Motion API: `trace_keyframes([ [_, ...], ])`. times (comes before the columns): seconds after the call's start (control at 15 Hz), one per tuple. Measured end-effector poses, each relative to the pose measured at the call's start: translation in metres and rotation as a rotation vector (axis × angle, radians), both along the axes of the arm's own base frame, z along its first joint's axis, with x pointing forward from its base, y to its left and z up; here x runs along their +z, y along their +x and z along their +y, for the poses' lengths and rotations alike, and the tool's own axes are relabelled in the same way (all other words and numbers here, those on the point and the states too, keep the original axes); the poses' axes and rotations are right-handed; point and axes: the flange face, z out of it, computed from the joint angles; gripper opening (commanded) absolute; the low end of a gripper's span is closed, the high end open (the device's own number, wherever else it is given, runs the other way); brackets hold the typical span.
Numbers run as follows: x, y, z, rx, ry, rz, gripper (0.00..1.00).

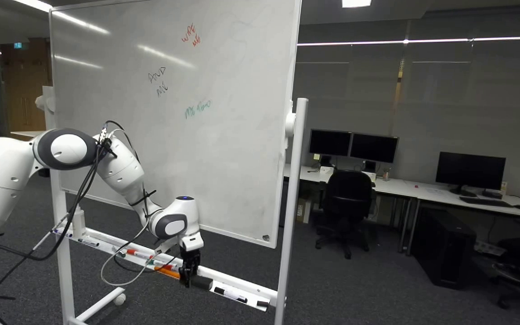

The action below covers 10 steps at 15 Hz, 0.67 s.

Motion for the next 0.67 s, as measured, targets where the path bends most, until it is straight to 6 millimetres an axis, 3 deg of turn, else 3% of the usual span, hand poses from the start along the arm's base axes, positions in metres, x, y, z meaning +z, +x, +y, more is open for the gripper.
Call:
trace_keyframes([
  [0.07, 0.0003, 0.0003, -0.0001, 0.000, 0.000, -0.001, 0.59],
  [0.33, 0.0035, 0.0037, -0.0010, 0.001, -0.003, -0.009, 0.99],
  [0.6, 0.0069, 0.0071, -0.0018, 0.004, -0.007, -0.017, 1.00],
  [0.67, 0.0075, 0.0077, -0.0020, 0.005, -0.007, -0.019, 0.94],
])
